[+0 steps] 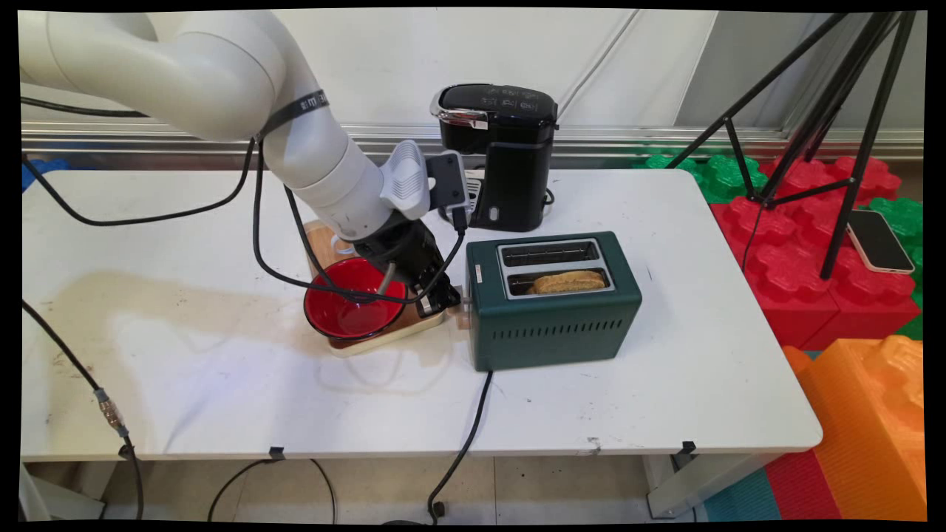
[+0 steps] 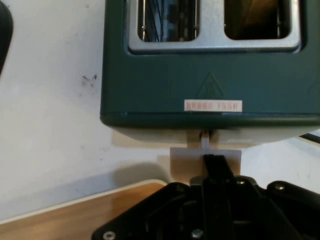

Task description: Press the toaster switch

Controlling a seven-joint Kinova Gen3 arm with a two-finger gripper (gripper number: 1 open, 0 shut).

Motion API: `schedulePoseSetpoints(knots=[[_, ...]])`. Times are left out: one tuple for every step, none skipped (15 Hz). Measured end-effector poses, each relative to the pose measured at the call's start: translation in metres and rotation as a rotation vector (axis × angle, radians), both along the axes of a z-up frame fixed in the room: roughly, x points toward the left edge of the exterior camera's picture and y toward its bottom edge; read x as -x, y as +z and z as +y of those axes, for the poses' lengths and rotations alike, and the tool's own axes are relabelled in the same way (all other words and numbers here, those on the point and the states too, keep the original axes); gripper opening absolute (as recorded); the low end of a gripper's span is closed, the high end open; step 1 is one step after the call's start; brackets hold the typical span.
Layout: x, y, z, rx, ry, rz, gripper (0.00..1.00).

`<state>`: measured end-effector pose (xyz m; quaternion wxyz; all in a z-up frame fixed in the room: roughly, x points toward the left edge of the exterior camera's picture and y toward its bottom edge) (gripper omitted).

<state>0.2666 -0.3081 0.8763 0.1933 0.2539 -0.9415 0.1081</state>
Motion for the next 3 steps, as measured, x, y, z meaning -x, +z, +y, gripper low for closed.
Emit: schedulePoseSetpoints(knots=[[-0.0006, -0.0014, 0.0007, 0.0, 0.001, 0.001, 0.0], [-0.0009, -0.0024, 0.0013, 0.001, 0.001, 0.002, 0.0], [-0.001, -0.0033, 0.0018, 0.001, 0.002, 0.003, 0.0]])
